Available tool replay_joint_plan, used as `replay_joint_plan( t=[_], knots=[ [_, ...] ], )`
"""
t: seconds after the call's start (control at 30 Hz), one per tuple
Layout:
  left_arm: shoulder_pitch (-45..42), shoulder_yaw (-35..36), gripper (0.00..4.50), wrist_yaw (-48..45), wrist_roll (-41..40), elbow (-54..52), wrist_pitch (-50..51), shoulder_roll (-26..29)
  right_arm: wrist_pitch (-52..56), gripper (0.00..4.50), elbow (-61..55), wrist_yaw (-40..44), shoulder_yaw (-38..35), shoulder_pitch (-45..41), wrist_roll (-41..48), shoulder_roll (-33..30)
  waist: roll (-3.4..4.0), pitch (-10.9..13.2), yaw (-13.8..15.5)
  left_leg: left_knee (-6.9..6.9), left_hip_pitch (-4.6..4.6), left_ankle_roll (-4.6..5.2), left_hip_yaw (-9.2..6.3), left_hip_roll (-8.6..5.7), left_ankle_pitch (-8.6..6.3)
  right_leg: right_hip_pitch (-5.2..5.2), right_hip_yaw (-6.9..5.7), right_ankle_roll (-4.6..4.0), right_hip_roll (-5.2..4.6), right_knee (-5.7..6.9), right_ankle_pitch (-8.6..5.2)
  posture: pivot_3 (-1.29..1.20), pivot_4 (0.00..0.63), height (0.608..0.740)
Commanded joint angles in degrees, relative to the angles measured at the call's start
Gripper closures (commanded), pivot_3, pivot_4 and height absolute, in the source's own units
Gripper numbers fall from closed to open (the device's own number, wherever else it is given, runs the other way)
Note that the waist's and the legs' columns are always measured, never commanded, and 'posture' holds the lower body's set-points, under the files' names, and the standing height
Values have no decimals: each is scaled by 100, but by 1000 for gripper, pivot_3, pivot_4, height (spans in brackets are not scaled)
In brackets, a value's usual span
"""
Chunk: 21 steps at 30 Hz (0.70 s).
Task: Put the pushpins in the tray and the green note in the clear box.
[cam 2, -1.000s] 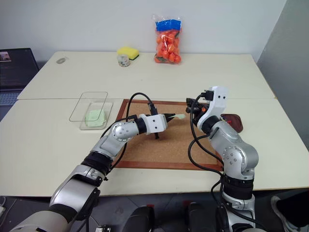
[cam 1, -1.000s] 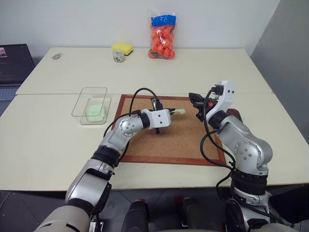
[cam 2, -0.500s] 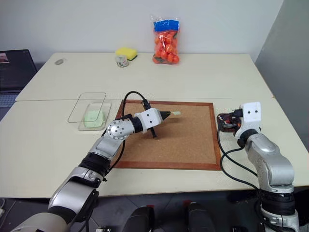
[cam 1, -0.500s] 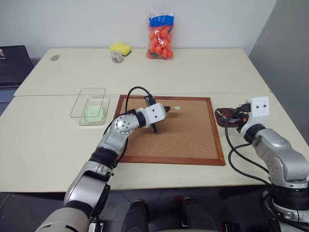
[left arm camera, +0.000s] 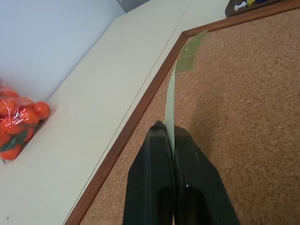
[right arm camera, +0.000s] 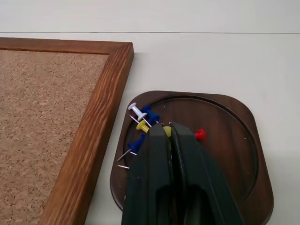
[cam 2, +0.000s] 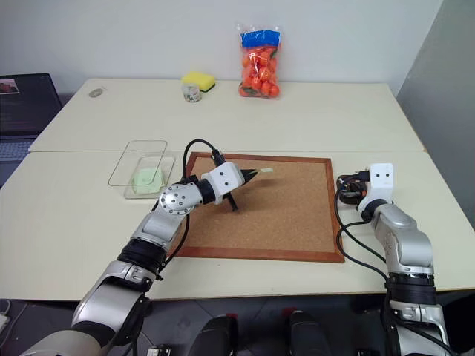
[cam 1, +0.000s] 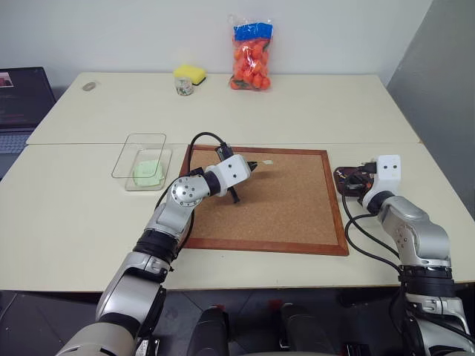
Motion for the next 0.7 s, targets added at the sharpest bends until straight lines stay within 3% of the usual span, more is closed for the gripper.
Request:
replay_joint_plan(
  t=[0.03, 0.17, 0.37, 0.7],
  knots=[
    [3, 112, 4500, 50, -76, -266, 39, 35, -169, 3618, -48, 50, -136, -130, -7, -34, 0, 0, 0, 0, 0, 0, 0, 0, 0, 0, 0, 0, 0, 0, 0, 0, 150, 740],
    [10, 118, 4500, 50, -80, -282, 60, 35, -126, 2772, -144, 48, -134, -136, 29, -8, 0, 0, -1, 0, 1, 0, -1, 0, 0, 0, 0, 0, 0, 2, 0, 0, 150, 740],
    [20, 121, 4500, 33, -91, -284, 81, 45, -8, 2772, -478, 12, -212, -59, 105, -8, 0, 0, 0, 0, 0, 0, -1, 0, 0, 0, 0, 0, 0, 2, 0, 0, 150, 740],
    [15, 94, 4500, 13, -103, -267, 66, 23, -385, 2772, -391, 16, 124, 151, -516, -309, 0, 0, 0, 1, 0, 0, 0, 0, 0, 0, 0, 0, 0, 2, 1, 0, 150, 740]
  ],
)
